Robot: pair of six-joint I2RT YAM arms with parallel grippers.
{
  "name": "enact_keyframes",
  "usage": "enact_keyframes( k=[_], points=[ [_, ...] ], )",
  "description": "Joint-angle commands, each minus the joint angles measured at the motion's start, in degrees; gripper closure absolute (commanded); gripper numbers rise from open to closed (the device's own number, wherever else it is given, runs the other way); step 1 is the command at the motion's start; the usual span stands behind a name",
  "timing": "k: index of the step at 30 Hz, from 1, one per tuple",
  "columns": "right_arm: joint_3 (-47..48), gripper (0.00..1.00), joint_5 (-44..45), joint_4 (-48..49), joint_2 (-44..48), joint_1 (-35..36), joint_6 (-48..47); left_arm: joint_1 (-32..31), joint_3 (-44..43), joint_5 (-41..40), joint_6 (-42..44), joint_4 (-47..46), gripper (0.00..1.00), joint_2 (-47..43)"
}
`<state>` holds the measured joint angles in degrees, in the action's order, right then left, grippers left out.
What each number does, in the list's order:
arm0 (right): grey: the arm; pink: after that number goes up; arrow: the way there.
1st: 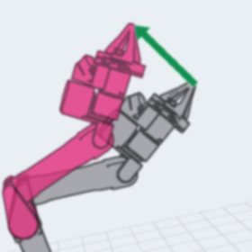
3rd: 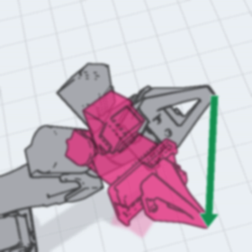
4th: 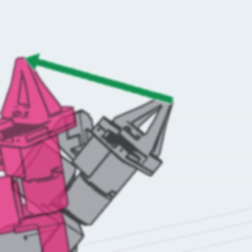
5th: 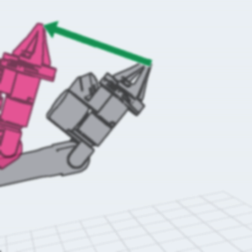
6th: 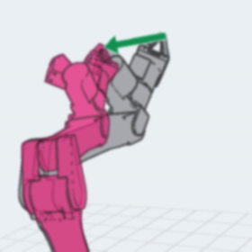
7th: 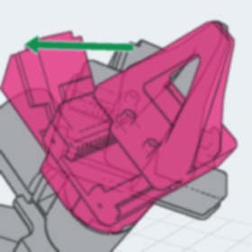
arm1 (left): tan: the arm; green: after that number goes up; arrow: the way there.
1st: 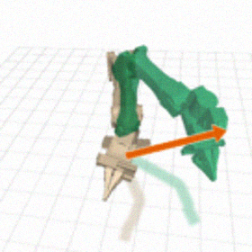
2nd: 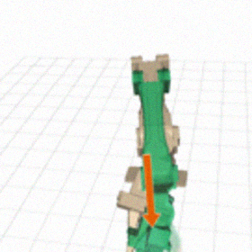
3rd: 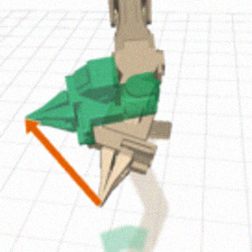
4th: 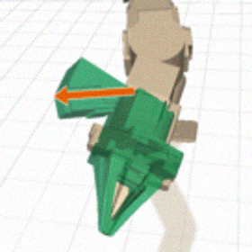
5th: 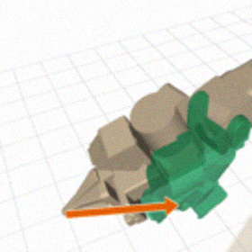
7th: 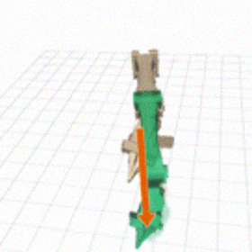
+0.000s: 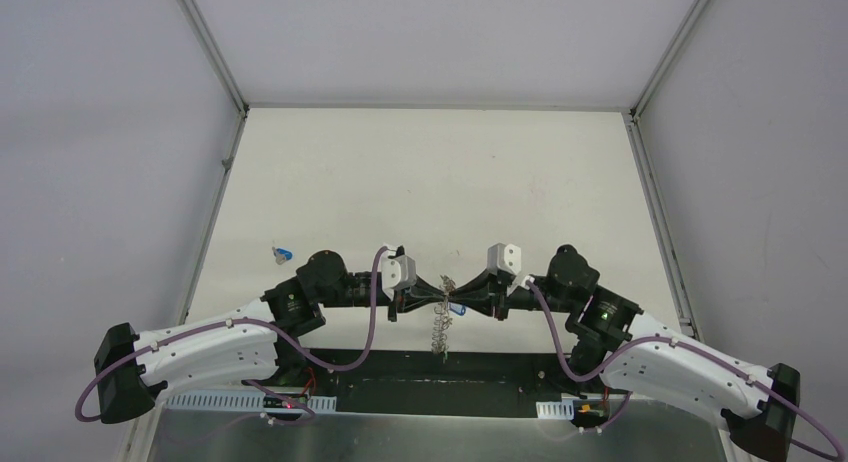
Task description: Put the keys on the keyring
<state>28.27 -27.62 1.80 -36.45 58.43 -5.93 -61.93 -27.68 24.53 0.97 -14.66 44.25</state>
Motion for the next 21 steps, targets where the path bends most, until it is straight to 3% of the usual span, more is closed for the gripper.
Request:
enact_keyframes(
  k=[1,5,13,16,18,21],
  points=[
    [1.07,0.91,-0.95,2.94,-0.64,0.10,1.26,-0.51,-0.88,1.43,-0.38,-5.59,1.00,-0.49],
    [1.26,1.00,-1.08,3.80,-1.58,0.12,1.35,-0.47,-0.88,1.48,-0.36,-5.19,1.00,-0.75],
    [1.57,1.00,-0.99,4.09,-2.31,0.15,1.46,-0.47,-0.53,1.56,-0.44,-4.61,1.00,-1.33],
    [1.82,0.83,-0.01,4.08,-2.53,0.13,2.03,-0.49,-0.60,1.59,-0.37,-4.60,1.00,-1.29],
    [1.95,0.77,0.10,4.09,-2.86,0.10,1.98,-0.47,-0.62,1.62,-0.29,-4.65,1.00,-1.21],
    [2.07,0.77,-0.27,4.00,-3.31,0.10,1.86,-0.49,-0.70,1.69,-0.27,-4.63,1.00,-1.08]
  ],
)
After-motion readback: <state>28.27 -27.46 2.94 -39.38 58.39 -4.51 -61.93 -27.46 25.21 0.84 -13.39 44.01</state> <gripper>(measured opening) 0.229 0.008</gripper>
